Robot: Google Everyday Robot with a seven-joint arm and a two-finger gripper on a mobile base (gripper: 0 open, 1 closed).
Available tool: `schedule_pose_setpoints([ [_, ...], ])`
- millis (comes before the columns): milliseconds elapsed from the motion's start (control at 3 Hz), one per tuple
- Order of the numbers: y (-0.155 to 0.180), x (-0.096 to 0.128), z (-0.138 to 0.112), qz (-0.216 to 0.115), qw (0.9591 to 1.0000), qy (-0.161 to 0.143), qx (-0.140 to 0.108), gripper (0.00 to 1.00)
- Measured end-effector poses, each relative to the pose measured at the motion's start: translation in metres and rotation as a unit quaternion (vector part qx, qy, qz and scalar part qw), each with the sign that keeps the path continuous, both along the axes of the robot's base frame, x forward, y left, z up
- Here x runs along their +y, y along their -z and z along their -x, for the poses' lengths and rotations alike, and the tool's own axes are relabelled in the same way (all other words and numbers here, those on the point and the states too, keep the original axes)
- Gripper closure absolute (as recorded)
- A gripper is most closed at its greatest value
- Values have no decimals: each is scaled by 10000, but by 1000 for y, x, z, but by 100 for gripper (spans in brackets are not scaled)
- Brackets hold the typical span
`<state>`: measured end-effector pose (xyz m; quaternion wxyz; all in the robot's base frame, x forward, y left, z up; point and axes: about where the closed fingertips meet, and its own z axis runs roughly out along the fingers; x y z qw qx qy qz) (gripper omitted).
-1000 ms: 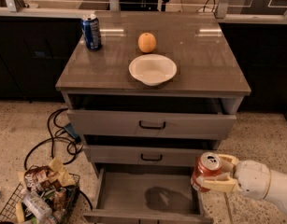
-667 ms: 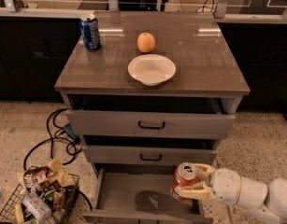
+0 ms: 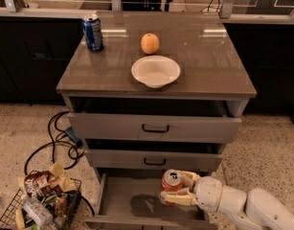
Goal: Place coke can into bottom drawer
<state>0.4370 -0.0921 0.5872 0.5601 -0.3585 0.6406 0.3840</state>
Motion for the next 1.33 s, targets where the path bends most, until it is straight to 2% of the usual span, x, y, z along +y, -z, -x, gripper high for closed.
schedule_pose_setpoints([
  [333, 3, 1, -1, -7, 10000, -6, 1, 100],
  [667, 39, 17, -15, -90, 9999, -74, 10, 100],
  [1000, 102, 42, -28, -104, 9995, -277, 124, 100],
  [1333, 163, 62, -37, 44, 9988, -347, 333, 100],
])
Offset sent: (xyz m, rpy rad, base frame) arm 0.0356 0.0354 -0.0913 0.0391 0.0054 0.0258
